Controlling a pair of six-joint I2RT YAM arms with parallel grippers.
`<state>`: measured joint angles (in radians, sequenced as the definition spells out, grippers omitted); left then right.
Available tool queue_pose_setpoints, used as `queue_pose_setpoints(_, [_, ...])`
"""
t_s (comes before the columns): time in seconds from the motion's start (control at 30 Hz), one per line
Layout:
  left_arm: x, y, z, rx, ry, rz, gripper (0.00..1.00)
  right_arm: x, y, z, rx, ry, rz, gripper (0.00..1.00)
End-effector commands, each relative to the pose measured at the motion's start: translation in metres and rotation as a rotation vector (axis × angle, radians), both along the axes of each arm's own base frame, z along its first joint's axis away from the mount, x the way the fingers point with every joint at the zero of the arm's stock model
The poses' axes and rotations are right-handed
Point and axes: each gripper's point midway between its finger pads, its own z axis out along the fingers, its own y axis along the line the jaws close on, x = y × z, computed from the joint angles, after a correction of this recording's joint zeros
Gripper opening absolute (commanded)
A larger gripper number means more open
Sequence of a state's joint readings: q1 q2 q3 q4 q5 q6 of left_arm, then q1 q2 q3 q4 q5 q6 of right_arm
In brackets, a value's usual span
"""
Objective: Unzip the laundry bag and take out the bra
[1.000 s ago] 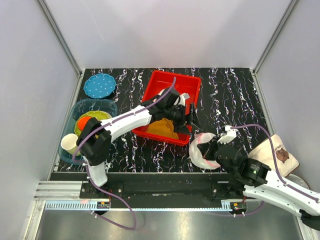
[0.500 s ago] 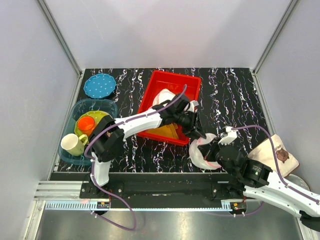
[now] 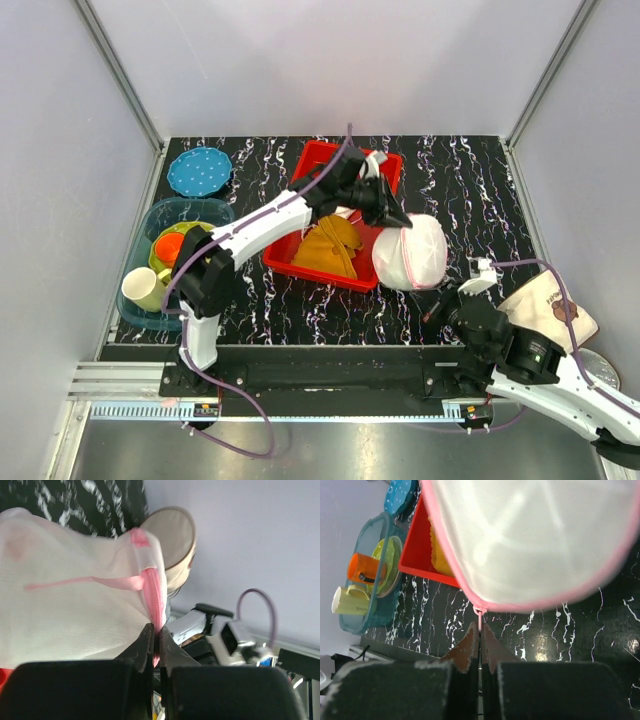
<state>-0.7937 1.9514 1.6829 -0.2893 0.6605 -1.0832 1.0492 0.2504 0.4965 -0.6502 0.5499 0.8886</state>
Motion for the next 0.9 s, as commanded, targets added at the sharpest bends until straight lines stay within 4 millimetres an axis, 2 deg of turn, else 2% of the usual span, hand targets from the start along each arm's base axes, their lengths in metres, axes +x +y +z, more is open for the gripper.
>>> queue_pose_setpoints(0.0, [0.053,0.011,0.085,-0.166,-0.149,0.136,0.00,-0.006,-0.014,-0.023,0.019,0.085,-0.066,0.00])
queue_pose_setpoints(0.07, [0.065,0.004,0.099,-0.234,-0.168,0.150,0.00,-0.005,-0.013,-0.024,0.020,0.091,-0.071,0.00])
queue_pose_setpoints(0.1, [0.075,-0.006,0.080,-0.216,-0.145,0.144,0.00,-0.005,-0.013,-0.023,0.022,0.093,-0.074,0.00])
queue_pose_setpoints(0.13, [0.078,-0.013,0.074,-0.210,-0.141,0.131,0.00,-0.004,-0.012,-0.023,0.019,0.096,-0.075,0.00])
queue_pose_setpoints(0.17, [0.081,-0.022,0.087,-0.238,-0.179,0.110,0.00,-0.004,-0.010,-0.025,-0.004,0.105,-0.073,0.00])
queue_pose_setpoints(0.2, [0.086,-0.033,0.060,-0.207,-0.153,0.090,0.00,-0.002,-0.006,-0.020,0.004,0.097,-0.067,0.00])
queue_pose_setpoints(0.27, [0.081,-0.046,0.051,-0.189,-0.192,0.071,0.00,0.001,0.001,-0.020,-0.011,0.100,-0.058,0.00])
queue_pose_setpoints(0.33, [0.081,-0.053,0.032,-0.133,-0.209,0.090,0.00,0.005,0.007,-0.016,0.004,0.087,-0.059,0.00])
queue_pose_setpoints(0.37, [0.074,-0.060,0.034,-0.125,-0.245,0.066,0.15,0.007,0.009,-0.016,0.014,0.084,-0.065,0.00])
queue_pose_setpoints(0.4, [0.071,-0.062,0.028,-0.102,-0.240,0.046,0.31,0.008,0.009,-0.017,0.019,0.083,-0.072,0.00])
queue_pose_setpoints(0.47, [0.058,-0.059,0.032,-0.075,-0.265,-0.002,0.55,0.010,0.006,-0.017,0.035,0.080,-0.099,0.00])
queue_pose_setpoints(0.5, [0.052,-0.051,0.049,-0.070,-0.294,-0.002,0.70,0.011,0.004,-0.021,0.036,0.083,-0.110,0.00])
queue_pose_setpoints(0.57, [0.051,-0.037,0.063,-0.036,-0.377,0.016,0.83,0.012,0.000,-0.024,0.071,0.078,-0.138,0.00])
queue_pose_setpoints(0.6, [0.048,-0.028,0.060,0.003,-0.378,0.018,0.87,0.012,-0.001,-0.024,0.083,0.075,-0.144,0.00])
queue_pose_setpoints(0.63, [0.042,-0.016,0.078,-0.001,-0.408,0.033,0.90,0.012,-0.003,-0.021,0.108,0.066,-0.149,0.00])
queue_pose_setpoints(0.67, [0.039,-0.011,0.080,0.003,-0.403,0.040,0.91,0.011,-0.003,-0.022,0.117,0.065,-0.150,0.00])
queue_pose_setpoints(0.7, [0.031,-0.006,0.069,0.021,-0.367,0.020,0.94,0.011,-0.004,-0.021,0.125,0.063,-0.151,0.00])
queue_pose_setpoints(0.73, [0.023,0.000,0.078,0.011,-0.368,0.010,0.95,0.011,-0.004,-0.020,0.130,0.060,-0.146,0.00])
queue_pose_setpoints(0.77, [0.015,0.003,0.076,0.014,-0.348,-0.011,0.96,0.010,-0.004,-0.020,0.123,0.059,-0.145,0.00])
queue_pose_setpoints(0.87, [-0.008,0.019,0.050,0.072,-0.258,-0.019,0.97,0.011,-0.002,-0.021,0.083,0.062,-0.135,0.00])
